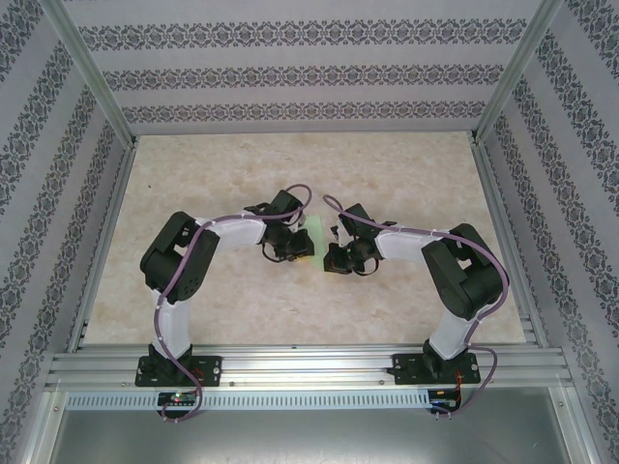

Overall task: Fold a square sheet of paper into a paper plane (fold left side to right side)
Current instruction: Third fold the triangle at the center of the table.

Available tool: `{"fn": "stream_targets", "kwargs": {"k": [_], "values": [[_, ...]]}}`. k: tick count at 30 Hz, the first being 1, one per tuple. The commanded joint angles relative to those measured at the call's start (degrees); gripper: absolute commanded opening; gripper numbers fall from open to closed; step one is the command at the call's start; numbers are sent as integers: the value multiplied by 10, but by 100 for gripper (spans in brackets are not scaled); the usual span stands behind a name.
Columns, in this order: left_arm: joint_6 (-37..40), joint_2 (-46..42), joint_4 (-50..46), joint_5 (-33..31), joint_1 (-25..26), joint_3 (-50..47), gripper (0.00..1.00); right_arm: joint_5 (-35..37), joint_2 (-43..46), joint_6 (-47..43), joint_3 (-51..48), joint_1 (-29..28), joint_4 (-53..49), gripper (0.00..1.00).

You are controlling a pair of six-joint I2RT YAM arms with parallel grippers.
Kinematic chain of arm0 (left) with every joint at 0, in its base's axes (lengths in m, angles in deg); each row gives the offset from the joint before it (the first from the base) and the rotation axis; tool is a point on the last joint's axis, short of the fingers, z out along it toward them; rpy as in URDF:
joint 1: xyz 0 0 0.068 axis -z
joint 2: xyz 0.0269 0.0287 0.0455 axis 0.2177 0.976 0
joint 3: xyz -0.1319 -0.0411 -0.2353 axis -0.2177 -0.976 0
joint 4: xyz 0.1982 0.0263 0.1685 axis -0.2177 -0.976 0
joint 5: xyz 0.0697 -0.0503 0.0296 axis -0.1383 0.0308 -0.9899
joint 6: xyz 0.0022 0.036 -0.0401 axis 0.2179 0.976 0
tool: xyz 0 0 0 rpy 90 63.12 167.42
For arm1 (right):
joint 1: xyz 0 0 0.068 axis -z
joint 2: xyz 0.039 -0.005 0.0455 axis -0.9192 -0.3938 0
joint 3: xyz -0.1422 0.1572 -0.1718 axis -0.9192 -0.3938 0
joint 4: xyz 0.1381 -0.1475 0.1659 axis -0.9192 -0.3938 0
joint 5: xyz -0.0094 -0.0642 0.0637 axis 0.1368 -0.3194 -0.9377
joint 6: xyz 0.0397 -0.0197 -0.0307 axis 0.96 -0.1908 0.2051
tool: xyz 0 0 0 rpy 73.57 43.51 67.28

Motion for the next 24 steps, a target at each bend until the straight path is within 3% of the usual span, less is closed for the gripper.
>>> {"fn": "stream_targets", "kwargs": {"k": [1, 8, 15, 22, 24], "values": [[33, -8, -41, -100, -44, -19, 20, 58, -42, 0, -31, -7, -60, 7], [61, -15, -54, -103, -95, -10, 20, 57, -40, 1, -32, -7, -57, 7], [69, -52, -53, -83, -111, -10, 26, 42, -14, 7, -33, -7, -24, 7], [66, -158, -54, -87, -118, -48, 41, 67, 55, -1, -24, -4, 0, 11], [59, -193, -49, -93, -118, -68, 49, 81, 75, -11, -18, -2, -4, 14]]}}
